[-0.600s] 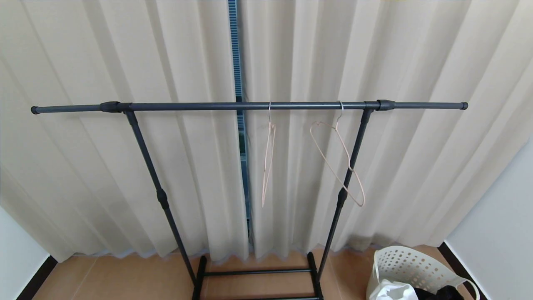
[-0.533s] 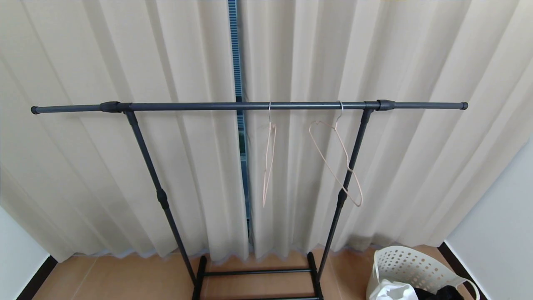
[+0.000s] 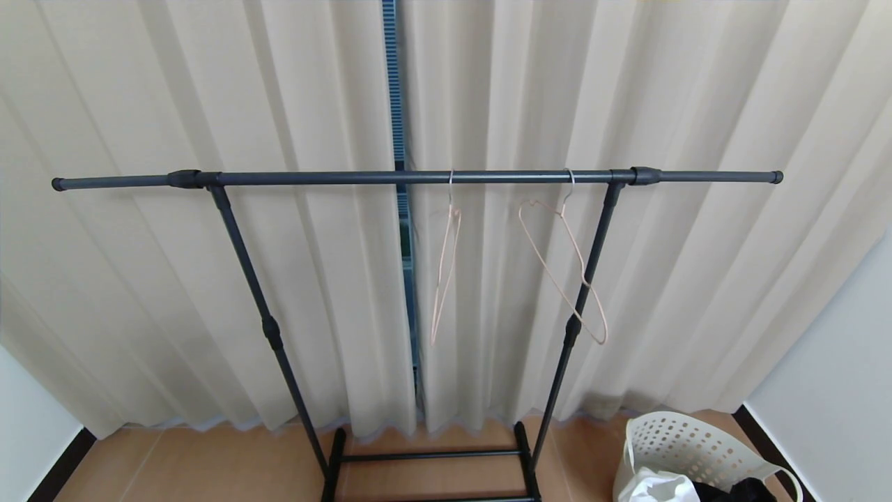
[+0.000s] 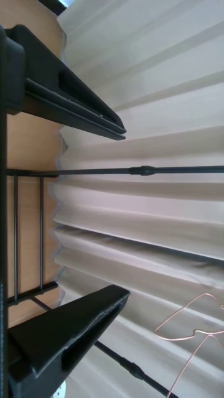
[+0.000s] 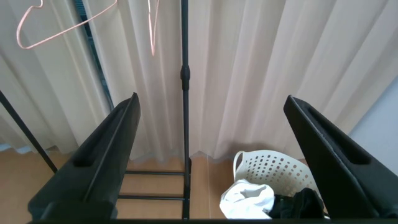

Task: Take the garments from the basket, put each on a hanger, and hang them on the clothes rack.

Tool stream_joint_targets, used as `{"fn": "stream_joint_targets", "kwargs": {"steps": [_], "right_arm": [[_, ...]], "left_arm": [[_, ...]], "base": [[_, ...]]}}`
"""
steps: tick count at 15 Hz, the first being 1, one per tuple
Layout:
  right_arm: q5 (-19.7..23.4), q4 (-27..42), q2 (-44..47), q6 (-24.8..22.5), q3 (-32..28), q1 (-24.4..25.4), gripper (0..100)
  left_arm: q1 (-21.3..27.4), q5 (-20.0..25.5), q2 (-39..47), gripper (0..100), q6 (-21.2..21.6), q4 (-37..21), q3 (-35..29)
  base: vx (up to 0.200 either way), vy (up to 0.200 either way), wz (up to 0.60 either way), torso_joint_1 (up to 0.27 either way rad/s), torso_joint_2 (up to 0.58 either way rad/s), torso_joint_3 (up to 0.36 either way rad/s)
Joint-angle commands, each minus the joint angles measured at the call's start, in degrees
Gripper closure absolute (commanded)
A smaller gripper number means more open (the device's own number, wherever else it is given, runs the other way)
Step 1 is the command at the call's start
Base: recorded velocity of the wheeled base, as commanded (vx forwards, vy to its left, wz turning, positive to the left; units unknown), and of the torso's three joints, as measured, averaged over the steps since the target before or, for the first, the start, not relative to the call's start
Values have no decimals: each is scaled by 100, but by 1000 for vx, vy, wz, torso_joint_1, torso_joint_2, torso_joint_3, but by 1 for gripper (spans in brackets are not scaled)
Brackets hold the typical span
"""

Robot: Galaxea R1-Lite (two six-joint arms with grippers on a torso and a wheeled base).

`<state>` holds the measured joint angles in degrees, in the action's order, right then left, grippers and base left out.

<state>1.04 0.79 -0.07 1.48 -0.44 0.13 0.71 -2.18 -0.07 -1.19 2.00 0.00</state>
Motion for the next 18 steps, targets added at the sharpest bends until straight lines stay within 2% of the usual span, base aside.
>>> {"fn": "stream_joint_targets", "kwargs": {"steps": [1,18], "right_arm": [[2,0,7,-7,0,4,0],[19,-18,7,-86,9,4,0]], "left_arm": [[0,-2,7,0,-4,2,0],[0,-2,7,0,14,2,0]], "base": [[0,0,0,0,0,0],[0,0,0,0,0,0]]}}
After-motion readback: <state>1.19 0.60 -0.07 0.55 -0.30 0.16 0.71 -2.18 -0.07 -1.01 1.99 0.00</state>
